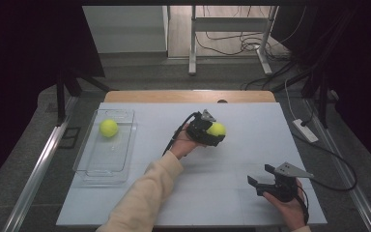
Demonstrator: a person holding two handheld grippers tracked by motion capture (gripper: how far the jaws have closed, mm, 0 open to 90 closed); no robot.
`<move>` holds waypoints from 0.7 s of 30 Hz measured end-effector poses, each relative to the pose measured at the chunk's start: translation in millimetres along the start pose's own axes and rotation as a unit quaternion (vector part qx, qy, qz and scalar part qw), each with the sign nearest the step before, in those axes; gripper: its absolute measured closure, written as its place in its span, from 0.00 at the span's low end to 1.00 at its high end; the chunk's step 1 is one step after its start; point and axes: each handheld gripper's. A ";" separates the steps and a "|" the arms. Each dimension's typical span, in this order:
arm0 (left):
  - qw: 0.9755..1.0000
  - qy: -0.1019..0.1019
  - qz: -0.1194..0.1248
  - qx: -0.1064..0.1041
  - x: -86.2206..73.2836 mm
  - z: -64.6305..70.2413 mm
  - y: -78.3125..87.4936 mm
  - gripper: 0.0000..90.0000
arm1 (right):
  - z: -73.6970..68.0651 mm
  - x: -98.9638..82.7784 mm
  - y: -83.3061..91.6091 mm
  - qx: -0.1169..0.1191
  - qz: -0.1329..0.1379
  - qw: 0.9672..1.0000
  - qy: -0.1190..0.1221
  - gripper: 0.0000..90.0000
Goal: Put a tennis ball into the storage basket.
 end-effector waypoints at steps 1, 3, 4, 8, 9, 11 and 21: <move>1.000 0.001 0.000 0.002 -1.1 -0.1 2.2 0.30 | 0.0 0.2 -0.1 0.001 0.001 1.000 0.000 0.16; 1.000 -0.001 -0.001 0.003 -2.1 -0.6 4.6 0.30 | 0.0 0.4 -0.5 0.000 0.001 1.000 0.001 0.16; 1.000 0.002 0.001 0.005 -3.0 -0.6 6.1 0.30 | -0.1 0.4 -0.8 0.001 0.000 1.000 0.001 0.16; 1.000 0.002 0.003 0.008 -4.7 -1.0 10.6 0.30 | -0.3 0.3 -1.4 0.000 0.000 1.000 0.002 0.16; 1.000 0.004 0.003 0.009 -5.2 -0.7 11.8 0.30 | -0.4 0.3 -1.2 0.000 0.000 1.000 0.002 0.16; 1.000 0.004 0.003 0.010 -5.9 -0.9 14.7 0.30 | -0.5 0.3 -1.0 0.000 0.000 1.000 0.002 0.16; 1.000 0.004 0.006 0.013 -5.6 -1.2 24.6 0.30 | 0.1 0.7 0.2 -0.002 0.002 1.000 0.001 0.16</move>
Point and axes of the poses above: each handheld gripper's, and its own axes: y roughly backward along the jaws, x roughly out of its top, z roughly to its right, and after that the axes turned 10 degrees about z, right-handed
